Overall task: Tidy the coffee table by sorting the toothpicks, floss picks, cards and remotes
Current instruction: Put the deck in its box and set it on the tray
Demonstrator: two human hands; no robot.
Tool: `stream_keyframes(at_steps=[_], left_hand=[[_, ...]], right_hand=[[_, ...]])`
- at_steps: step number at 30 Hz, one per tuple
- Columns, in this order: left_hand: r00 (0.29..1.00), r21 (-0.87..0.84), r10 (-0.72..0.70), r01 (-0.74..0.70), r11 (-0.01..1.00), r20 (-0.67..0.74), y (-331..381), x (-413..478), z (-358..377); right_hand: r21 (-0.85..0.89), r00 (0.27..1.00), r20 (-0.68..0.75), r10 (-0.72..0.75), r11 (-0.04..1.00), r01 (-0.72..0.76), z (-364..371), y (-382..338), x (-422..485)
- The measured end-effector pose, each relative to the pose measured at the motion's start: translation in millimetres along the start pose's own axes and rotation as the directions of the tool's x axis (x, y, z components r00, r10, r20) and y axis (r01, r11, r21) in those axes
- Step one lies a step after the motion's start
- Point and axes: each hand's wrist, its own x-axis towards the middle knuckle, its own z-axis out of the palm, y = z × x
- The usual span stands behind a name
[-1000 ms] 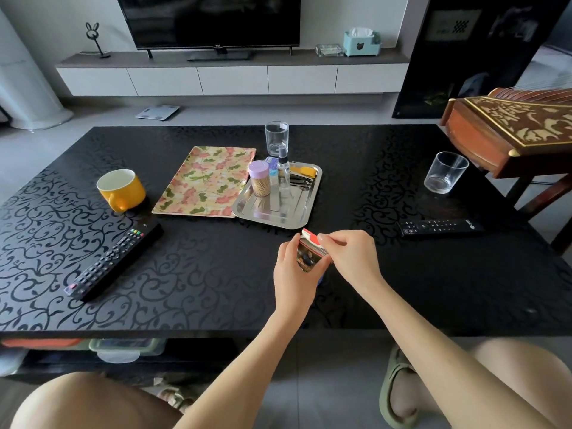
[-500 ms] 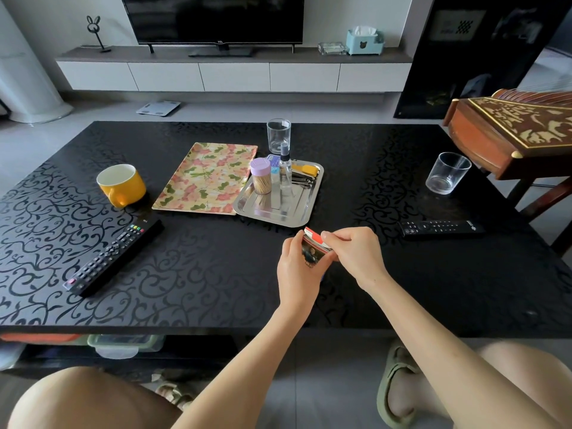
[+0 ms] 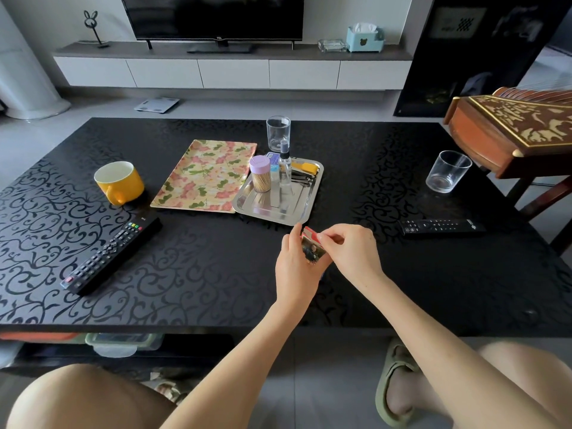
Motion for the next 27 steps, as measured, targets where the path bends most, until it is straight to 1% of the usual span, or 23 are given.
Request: stream_keyframes(at_steps=[5,11,18,23,27], left_hand=[[0.999,0.015,0.017,-0.016,1.0,-0.027,-0.9,1.7,2.6],[0.999,0.013,0.024,-0.024,1.0,-0.037,-1.7,1.6,4.2],[0.999,-0.024,0.003,-0.004,1.0,-0.032,-1.2,0.0,4.4],[0.999,-0.031,0.014,-0.016,0.999,-0.044,-1.9,0.6,4.9],[0.999,-0.024,0.021,-0.022,0.999,-0.043,-1.1,0.7,4.7]], right_hand=[[-0.04,1.0,0.007,-0.011,0.999,0.011,-1.9,1.2,1.9],[-0.039,1.0,-0.012,-0.016,0.999,0.016,-0.9,1.7,2.9],[-0.046,1.0,-0.025,-0.009,0.999,0.008,-0.7,1.9,4.3],[-0.069,1.0,-0.015,0.0,0.998,-0.001,-0.3,2.8,6.0],[-0.041,1.0,-0.007,0.009,0.999,-0.01,-1.3,4.8,6.7]])
